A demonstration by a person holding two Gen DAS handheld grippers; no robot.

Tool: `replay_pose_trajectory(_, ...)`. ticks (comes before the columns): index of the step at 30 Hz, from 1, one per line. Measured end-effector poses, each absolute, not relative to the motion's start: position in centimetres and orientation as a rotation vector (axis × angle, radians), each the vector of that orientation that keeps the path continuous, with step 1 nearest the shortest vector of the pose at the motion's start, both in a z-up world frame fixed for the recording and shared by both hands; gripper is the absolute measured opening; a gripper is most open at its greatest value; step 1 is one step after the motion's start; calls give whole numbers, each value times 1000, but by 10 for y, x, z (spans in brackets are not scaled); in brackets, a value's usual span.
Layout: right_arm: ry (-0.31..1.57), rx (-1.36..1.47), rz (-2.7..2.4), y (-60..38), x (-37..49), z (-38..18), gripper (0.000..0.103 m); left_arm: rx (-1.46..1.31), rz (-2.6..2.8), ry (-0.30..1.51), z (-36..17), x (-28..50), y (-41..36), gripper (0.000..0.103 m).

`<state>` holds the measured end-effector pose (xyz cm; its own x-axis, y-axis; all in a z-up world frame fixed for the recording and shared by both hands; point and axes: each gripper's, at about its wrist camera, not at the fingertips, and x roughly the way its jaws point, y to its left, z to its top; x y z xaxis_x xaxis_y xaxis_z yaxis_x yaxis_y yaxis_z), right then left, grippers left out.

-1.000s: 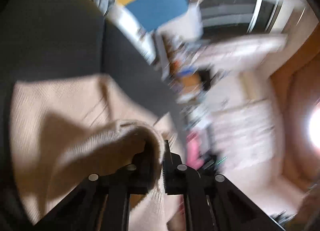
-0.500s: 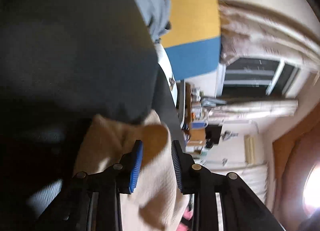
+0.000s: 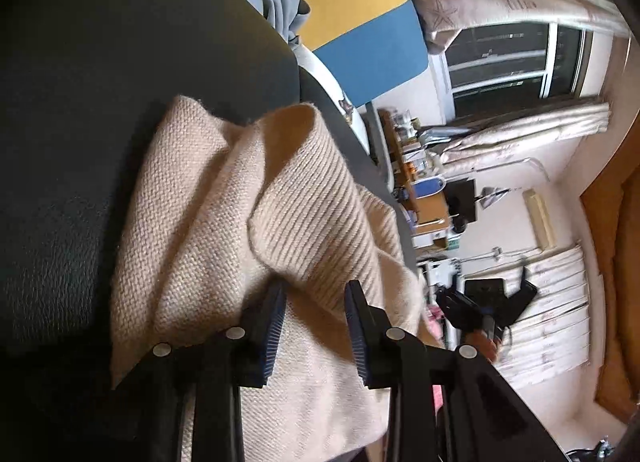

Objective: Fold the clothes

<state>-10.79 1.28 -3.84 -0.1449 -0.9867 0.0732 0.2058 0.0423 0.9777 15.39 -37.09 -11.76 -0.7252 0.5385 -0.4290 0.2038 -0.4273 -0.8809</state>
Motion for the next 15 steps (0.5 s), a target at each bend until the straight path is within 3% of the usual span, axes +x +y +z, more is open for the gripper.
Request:
replay_pose_trajectory(6, -910, 1096, -1539, 18, -99, -30, 103, -990, 2171, -1571, -123, 167, -370, 31)
replay_pose_trajectory(9, -852, 1206, -1454, 13, -76, -52, 103, -964, 2125, -1574, -122, 163, -365, 38)
replay_pose_trajectory(15, -793, 1370, -1232, -45, -58, -88, 103, -880, 2164, -1537, -101, 126, -358, 38)
